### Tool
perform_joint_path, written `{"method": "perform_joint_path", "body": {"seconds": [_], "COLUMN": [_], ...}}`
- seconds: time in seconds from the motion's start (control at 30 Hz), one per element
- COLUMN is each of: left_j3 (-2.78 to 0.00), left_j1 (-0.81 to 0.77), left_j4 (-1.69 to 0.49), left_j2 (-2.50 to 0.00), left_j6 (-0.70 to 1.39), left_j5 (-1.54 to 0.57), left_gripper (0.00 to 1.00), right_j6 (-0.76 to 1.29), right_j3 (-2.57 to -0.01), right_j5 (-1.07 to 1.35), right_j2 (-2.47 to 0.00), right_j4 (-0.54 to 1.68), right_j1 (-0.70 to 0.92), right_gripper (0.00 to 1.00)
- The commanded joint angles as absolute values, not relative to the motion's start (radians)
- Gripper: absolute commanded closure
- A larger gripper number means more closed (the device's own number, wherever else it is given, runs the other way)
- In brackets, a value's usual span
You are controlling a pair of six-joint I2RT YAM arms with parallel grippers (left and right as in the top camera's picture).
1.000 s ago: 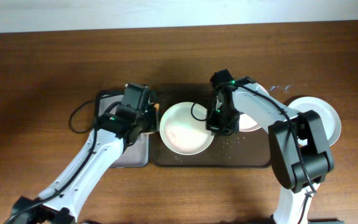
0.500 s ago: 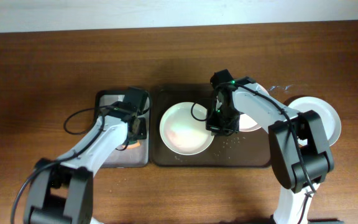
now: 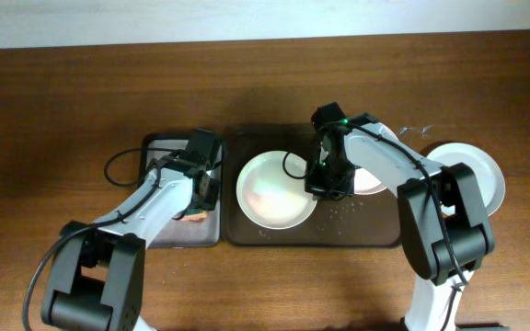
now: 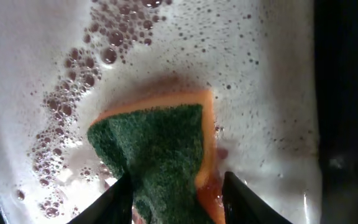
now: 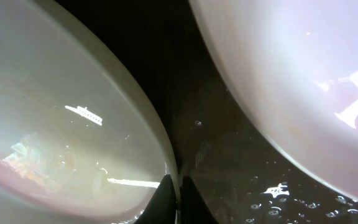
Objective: Clean dirty plates on tray and stack at the side
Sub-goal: 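Dip the sponge back into the soapy tray with the left gripper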
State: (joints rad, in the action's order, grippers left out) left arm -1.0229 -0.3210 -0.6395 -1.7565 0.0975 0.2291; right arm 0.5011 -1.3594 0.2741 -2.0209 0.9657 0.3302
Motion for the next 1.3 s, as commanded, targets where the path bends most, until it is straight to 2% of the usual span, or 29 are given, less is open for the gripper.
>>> {"method": "perform_joint_path", "body": {"seconds": [0.0,0.2,0.23,0.27,0.3,0.5,0.53,0.57,0.73,0.8,0.83,0.9,0.93,0.97,1.0,1.03,1.27], "left_j3": [-1.014,-1.014,-1.014,-1.014,-1.015,-1.085,-1.095,-1.099,-1.098,-1.097,-1.096,-1.096,-1.096,-1.096,-1.096,-1.096,-1.117], "left_j1": [-0.317,-0.316,-0.316,-0.316,-0.316,-0.315,-0.315,-0.315,-0.315,-0.315,-0.315,-0.315,-0.315,-0.315,-0.315,-0.315,-0.315], "left_j4": [-0.632,-0.626,-0.618,-0.600,-0.590,-0.591,-0.607,-0.633,-0.762,-0.780,-0.780,-0.779,-0.780,-0.781,-0.784,-0.788,-0.802], "left_j2": [-1.774,-1.866,-1.887,-1.909,-1.910,-1.848,-1.833,-1.814,-1.808,-1.808,-1.808,-1.809,-1.810,-1.810,-1.810,-1.810,-1.762], "left_j6": [0.150,0.297,0.303,0.302,0.302,0.237,0.237,0.238,0.238,0.238,0.238,0.238,0.238,0.238,0.238,0.238,0.238], "left_j5": [0.244,0.244,0.242,0.236,0.237,0.259,0.259,0.258,0.240,0.196,0.174,0.145,0.145,0.145,0.146,0.146,0.154], "left_gripper": [0.56,0.57,0.63,0.87,1.00,1.00,0.93,0.53,0.40,0.41,0.43,0.61,0.65,0.73,0.92,1.00,1.00], "right_j6": [0.501,0.501,0.501,0.501,0.501,0.501,0.501,0.501,0.501,0.501,0.501,0.501,0.501,0.501,0.501,0.501,0.481], "right_j3": [-1.362,-1.362,-1.362,-1.362,-1.362,-1.362,-1.362,-1.362,-1.362,-1.362,-1.362,-1.362,-1.362,-1.362,-1.362,-1.362,-1.362], "right_j5": [0.250,0.250,0.250,0.250,0.250,0.250,0.250,0.250,0.250,0.250,0.250,0.250,0.250,0.250,0.250,0.250,0.250], "right_j2": [-2.027,-2.027,-2.027,-2.027,-2.027,-2.027,-2.027,-2.027,-2.027,-2.027,-2.027,-2.027,-2.027,-2.027,-2.027,-2.027,-2.027], "right_j4": [0.973,0.973,0.973,0.973,0.974,0.981,0.981,0.981,0.980,0.980,0.980,0.981,0.981,0.981,0.981,0.981,0.984], "right_j1": [0.341,0.341,0.341,0.341,0.341,0.341,0.341,0.341,0.341,0.341,0.341,0.341,0.341,0.341,0.341,0.341,0.341], "right_gripper": [0.96,0.96,0.96,0.96,0.96,0.96,0.96,0.96,0.96,0.96,0.96,0.96,0.96,0.96,0.96,0.96,0.96]}}
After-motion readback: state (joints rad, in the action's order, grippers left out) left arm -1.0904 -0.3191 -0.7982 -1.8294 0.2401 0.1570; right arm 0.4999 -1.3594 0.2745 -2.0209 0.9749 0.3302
